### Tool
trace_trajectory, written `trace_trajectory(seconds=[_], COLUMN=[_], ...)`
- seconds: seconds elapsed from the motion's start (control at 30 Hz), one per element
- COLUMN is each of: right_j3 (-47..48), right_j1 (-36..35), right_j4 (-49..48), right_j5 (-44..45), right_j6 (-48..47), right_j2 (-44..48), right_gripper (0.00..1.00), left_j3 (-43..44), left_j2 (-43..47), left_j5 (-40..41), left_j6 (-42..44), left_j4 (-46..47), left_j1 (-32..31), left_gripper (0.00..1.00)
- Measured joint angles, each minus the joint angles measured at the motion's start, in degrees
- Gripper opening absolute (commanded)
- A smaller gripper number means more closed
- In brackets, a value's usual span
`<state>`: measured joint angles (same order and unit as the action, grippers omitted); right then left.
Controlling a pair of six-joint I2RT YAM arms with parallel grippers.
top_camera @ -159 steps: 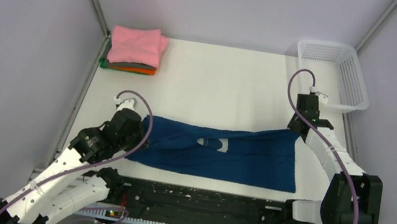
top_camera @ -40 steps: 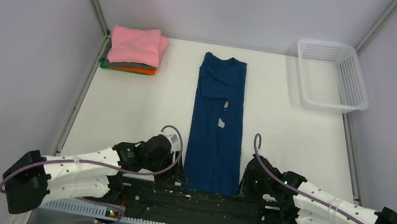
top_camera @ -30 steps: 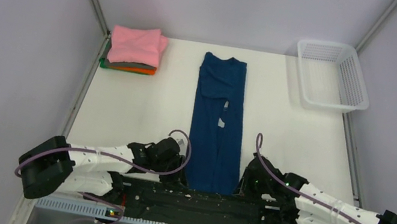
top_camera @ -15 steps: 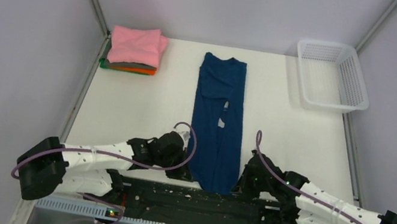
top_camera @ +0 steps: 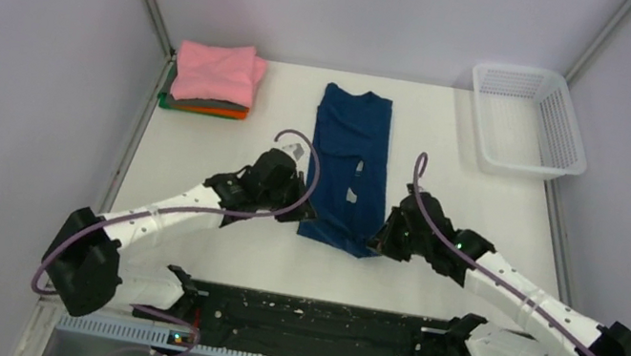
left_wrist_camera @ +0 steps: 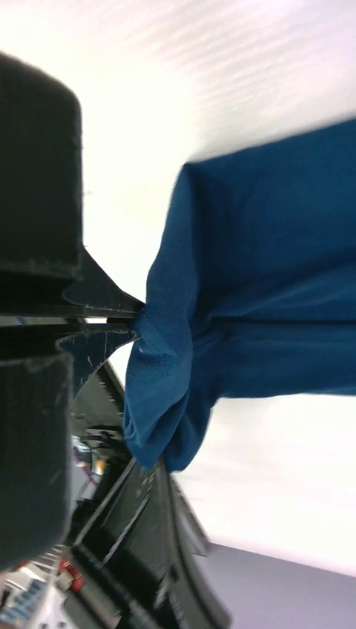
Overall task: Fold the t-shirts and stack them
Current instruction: Fold the folded rectangular tshirt in 1/3 of the way
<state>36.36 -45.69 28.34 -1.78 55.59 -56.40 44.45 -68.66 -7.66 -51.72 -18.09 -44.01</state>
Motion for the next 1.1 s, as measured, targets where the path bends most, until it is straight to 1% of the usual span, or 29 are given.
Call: trace_trajectory(seconds=[0.13, 0.23, 0.4, 0.5, 0.63, 0.77, 1.0, 1.1], right_j3=[6.19, 10.62, 17.00, 20.15, 24.00, 26.99, 30.16, 30.51], right_j1=[4.74, 9.09, 16.28, 19.19, 21.75, 23.39, 24.48, 25.18], right_j4=[-0.76, -2.82, -6.40, -8.07, -9.92, -11.23, -13.62, -14.23], right_j5=[0.37, -0.09, -3.56, -6.01, -9.38, -11.98, -13.97, -14.40], right_j6=[-4.31, -7.69, -12.24, -14.49, -16.83, -18.56, -19.65, -19.67], right_j2=[-5.62, -10.58, -20.33, -26.21, -33.40, -38.66, -43.65, -45.05], right_gripper=[0.00, 0.00, 0.00, 0.00, 0.00, 0.00, 0.00, 0.03], left_j3=[4.57, 8.76, 17.77, 23.04, 28.28, 31.08, 36.81, 39.04], left_j2=[-5.53, -9.62, -18.71, -24.98, -32.26, -36.70, -41.75, -43.45], left_j5=[-0.94, -1.66, -4.44, -6.67, -8.44, -9.49, -11.08, -11.82], left_j6=[2.89, 5.14, 8.07, 9.35, 10.21, 11.26, 12.76, 13.07], left_j4=[-0.46, -0.61, -1.60, -2.64, -3.96, -5.62, -6.69, -6.86], left_j1=[5.90, 8.74, 13.35, 16.17, 19.06, 20.96, 22.58, 22.95], left_gripper=[0.00, 0.00, 0.00, 0.00, 0.00, 0.00, 0.00, 0.00])
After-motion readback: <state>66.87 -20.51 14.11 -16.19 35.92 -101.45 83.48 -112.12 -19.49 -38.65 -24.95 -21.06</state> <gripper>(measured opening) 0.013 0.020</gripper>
